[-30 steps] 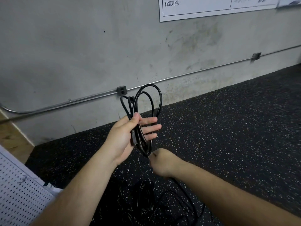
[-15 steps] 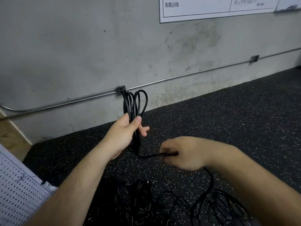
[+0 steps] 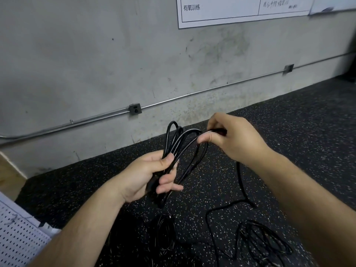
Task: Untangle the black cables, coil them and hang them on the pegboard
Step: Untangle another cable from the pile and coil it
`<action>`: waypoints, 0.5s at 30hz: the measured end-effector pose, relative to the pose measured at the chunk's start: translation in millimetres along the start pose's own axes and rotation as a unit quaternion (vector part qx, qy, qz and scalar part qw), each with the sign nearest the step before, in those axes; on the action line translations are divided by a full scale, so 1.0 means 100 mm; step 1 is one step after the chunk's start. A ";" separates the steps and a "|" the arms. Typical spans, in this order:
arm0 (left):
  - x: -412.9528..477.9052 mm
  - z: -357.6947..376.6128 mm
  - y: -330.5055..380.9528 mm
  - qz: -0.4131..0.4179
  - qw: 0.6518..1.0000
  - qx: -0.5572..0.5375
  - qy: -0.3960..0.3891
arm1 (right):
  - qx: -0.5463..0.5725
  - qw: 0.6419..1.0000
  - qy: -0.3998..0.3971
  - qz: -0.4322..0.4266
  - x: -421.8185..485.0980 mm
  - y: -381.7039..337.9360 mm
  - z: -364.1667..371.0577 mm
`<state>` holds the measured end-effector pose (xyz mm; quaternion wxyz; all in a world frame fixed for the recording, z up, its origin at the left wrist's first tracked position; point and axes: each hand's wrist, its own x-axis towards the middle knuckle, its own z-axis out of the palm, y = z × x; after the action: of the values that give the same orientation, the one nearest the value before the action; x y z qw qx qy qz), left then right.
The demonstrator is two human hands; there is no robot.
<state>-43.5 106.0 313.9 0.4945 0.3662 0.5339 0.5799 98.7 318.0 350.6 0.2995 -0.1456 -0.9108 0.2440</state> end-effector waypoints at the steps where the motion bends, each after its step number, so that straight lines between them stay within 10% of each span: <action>1: -0.01 0.01 0.02 -0.004 1.000 -0.013 -0.027 | 0.065 0.997 -0.016 0.035 0.00 0.05 0.00; 10: 0.01 -0.02 0.07 0.078 0.979 -0.144 -0.122 | 0.363 0.928 0.001 0.083 0.05 0.16 0.19; 15: 0.03 -0.14 0.13 0.147 0.953 -0.235 -0.119 | 0.309 0.942 -0.072 0.112 -0.11 0.13 0.47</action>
<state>-60.2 105.6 323.8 0.5362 0.3801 0.2599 0.7074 79.6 307.6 305.7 0.2343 -0.1290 -0.7876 0.5551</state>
